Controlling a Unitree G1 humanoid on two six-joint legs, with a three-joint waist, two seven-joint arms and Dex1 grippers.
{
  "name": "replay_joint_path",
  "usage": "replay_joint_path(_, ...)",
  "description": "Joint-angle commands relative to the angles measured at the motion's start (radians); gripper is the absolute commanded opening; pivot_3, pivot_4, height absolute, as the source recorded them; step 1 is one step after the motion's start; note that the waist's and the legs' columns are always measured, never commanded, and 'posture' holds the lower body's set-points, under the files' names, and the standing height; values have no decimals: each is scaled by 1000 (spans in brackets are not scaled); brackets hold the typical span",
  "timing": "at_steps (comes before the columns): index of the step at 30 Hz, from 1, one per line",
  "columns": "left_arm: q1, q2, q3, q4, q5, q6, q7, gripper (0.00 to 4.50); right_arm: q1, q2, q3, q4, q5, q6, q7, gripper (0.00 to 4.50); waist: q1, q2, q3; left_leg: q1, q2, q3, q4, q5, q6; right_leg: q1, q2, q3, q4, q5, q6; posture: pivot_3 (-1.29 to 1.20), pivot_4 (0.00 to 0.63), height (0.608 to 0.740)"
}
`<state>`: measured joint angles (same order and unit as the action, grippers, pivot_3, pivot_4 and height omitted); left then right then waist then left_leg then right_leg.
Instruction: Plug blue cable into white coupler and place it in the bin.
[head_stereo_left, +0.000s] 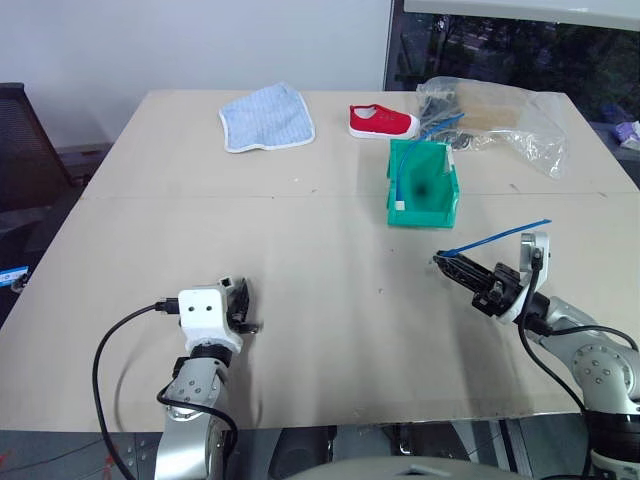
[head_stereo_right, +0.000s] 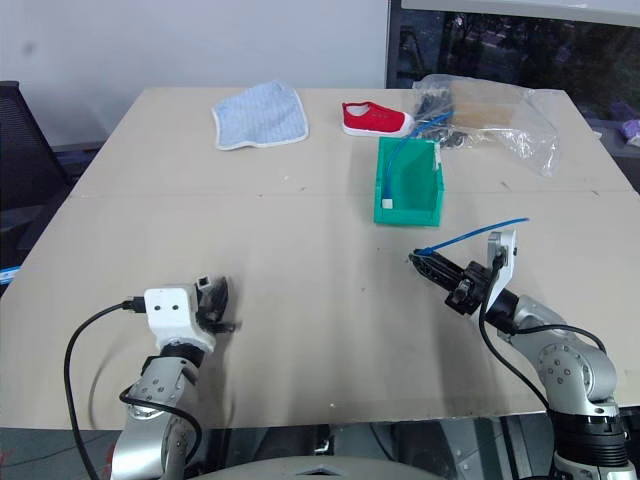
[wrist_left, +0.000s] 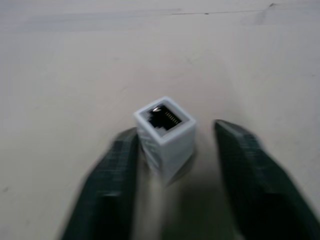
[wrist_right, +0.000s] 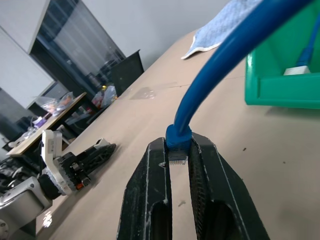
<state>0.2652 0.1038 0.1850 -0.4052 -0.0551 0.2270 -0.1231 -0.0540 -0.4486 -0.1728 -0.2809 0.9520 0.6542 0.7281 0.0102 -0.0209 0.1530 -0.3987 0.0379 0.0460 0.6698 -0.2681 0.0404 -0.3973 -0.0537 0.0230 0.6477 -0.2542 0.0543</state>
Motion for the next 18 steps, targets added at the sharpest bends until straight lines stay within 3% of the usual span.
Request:
replay_joint_path(1,-27,10,-13,-32,14,24,19,351,-5,-4,-14,-50,5,1,-12,0,1,0,0,0,0,0,0,0,0,0,0,0,0,0,0,0,150,740)
replay_joint_path(6,-147,34,-60,39,3,38,-25,353,-31,-8,12,-77,-46,-12,-42,0,3,0,0,0,0,-1,0,0,0,0,0,-1,0,0,0,0,150,740)
replay_joint_path(12,-418,76,-247,268,-93,45,-327,353,-93,-11,103,-89,-226,-104,-56,0,2,0,0,0,-1,-1,2,0,0,1,1,-1,1,1,0,0,150,740)
replay_joint_path(18,-604,101,-430,520,-102,-14,-630,353,-135,-45,213,-62,-450,-215,-65,0,0,0,0,-1,-2,0,0,0,0,-1,5,-1,-1,1,0,0,150,740)
